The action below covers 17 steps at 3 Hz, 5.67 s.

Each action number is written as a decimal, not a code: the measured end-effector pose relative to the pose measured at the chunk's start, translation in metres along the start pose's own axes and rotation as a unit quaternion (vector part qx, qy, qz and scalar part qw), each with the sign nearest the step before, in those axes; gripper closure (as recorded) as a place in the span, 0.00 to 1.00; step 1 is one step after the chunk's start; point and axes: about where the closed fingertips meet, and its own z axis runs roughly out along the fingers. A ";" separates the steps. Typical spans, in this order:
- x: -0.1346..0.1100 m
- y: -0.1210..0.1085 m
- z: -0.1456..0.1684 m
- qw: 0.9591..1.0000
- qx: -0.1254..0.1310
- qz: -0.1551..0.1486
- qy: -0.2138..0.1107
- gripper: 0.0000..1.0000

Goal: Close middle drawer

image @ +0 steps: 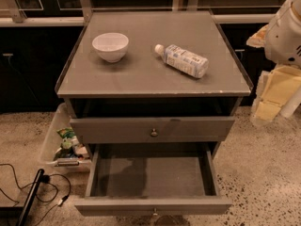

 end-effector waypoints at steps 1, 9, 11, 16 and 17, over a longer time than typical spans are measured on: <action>0.000 0.000 0.000 1.000 0.000 0.000 0.000 0.00; 0.098 0.139 0.274 0.981 -0.163 0.075 -0.072 1.00; 0.115 0.143 0.380 0.976 -0.145 0.086 -0.139 1.00; 0.114 0.217 0.529 0.958 -0.206 0.094 -0.179 1.00; 0.113 0.218 0.531 0.957 -0.205 0.093 -0.180 0.81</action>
Offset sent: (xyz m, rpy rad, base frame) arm -0.0032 -0.0058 -0.0409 -0.0001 0.0482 -0.0142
